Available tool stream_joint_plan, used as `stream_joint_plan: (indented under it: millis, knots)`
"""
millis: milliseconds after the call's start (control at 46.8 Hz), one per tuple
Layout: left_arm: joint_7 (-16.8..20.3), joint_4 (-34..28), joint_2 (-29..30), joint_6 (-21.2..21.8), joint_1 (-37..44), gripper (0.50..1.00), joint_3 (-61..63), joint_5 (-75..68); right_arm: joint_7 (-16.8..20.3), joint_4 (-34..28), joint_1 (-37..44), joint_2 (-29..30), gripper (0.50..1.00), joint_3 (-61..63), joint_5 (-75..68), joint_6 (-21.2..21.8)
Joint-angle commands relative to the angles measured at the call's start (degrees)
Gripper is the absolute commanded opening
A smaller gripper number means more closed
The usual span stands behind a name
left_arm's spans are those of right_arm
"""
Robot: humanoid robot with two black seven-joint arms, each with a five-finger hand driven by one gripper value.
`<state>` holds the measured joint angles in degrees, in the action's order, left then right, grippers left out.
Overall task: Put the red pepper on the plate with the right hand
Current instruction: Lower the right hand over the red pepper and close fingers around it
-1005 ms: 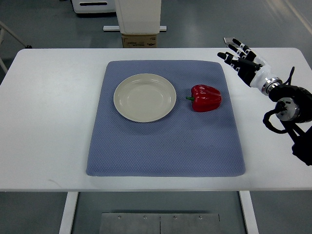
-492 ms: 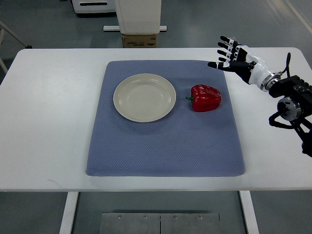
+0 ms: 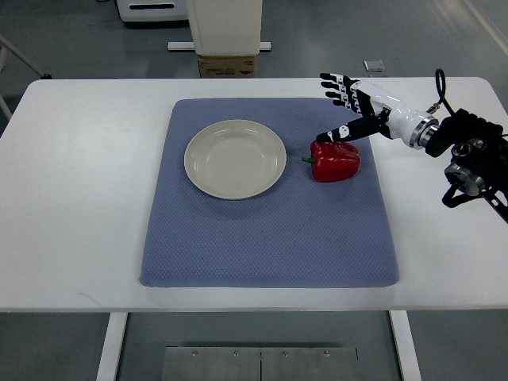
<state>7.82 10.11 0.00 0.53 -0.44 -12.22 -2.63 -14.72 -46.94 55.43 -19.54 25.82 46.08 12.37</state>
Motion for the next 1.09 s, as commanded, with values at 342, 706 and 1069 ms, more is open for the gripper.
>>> stream_joint_plan:
  millis: [342, 706, 1069]
  knots:
    - [0.0, 0.0, 0.0, 0.0, 0.0, 1.0, 0.0, 0.0, -2.86, -0.44, 5.74, 0.03, 0.991, -12.63, 5.69, -0.76]
    - [0.0, 0.0, 0.0, 0.0, 0.0, 1.0, 0.0, 0.0, -3.56, 0.0, 7.76, 0.12, 0.991, -19.93, 7.71, -4.98]
    - [0.0, 0.0, 0.0, 0.0, 0.0, 1.0, 0.0, 0.0, -3.82, 2.73, 7.94, 0.21, 0.991, -25.12, 8.24, -8.06]
